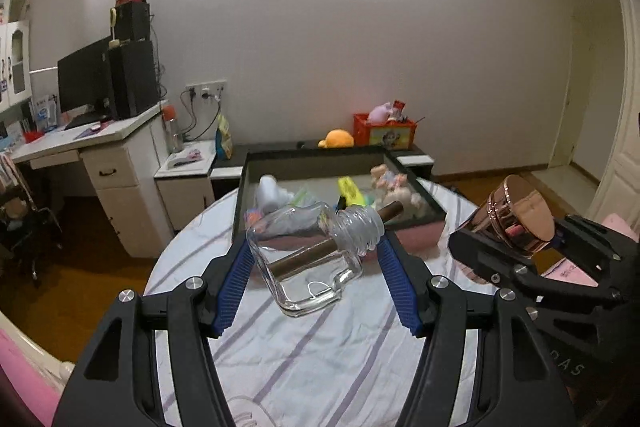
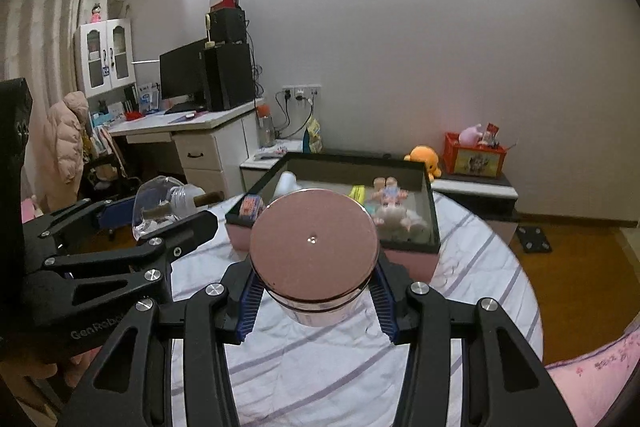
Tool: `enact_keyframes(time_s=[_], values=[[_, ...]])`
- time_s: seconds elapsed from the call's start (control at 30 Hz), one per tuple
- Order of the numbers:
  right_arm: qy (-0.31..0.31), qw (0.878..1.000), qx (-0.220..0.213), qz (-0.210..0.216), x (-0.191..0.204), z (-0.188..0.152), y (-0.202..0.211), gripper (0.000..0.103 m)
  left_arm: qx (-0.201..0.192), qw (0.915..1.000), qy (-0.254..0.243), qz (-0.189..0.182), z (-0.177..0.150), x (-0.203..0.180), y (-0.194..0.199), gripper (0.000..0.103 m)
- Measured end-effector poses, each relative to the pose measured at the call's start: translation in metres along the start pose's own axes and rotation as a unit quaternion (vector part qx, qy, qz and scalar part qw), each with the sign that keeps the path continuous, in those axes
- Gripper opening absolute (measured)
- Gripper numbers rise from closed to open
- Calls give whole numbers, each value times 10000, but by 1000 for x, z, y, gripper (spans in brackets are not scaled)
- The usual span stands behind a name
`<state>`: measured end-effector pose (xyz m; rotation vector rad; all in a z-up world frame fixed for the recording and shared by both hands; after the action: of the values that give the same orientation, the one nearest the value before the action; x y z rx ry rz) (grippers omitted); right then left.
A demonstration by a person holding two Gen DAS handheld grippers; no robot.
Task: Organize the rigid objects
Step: 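Carry perfume bottle and jar into the pink tray and open both tools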
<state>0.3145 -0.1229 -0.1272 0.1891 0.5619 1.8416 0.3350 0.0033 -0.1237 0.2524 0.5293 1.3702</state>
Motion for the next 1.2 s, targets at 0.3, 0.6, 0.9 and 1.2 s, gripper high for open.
enact_keyframes(time_s=[0.3,0.6,0.9,1.2], values=[[283,9994,-117,-176,-25,47,-33,49,-257,9995,-197,-24,55,-7,-42,64],[500,9983,-34,-301,-53,81,-97,49,-210,9991,-344,126,101,-9,-118,64],[523,9960,720,-52,-82,75,-191,49,690,9960,-462,338,104,2,-227,64],[411,9845,1694,177,-99,40,-263,49,1745,9808,-645,579,72,6,-313,64]])
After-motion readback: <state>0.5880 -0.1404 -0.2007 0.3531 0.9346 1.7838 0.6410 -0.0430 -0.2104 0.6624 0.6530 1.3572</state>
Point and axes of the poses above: each gripper's, at about its wrist camera, not at the fingertips, and y roughly against the way its jaws point, x to its left, z to its top, the point moved 4 cm from there along -y, roughly the way its jaws point, and after that the axes turned 13 degrees about y, right-handed, at the moved point
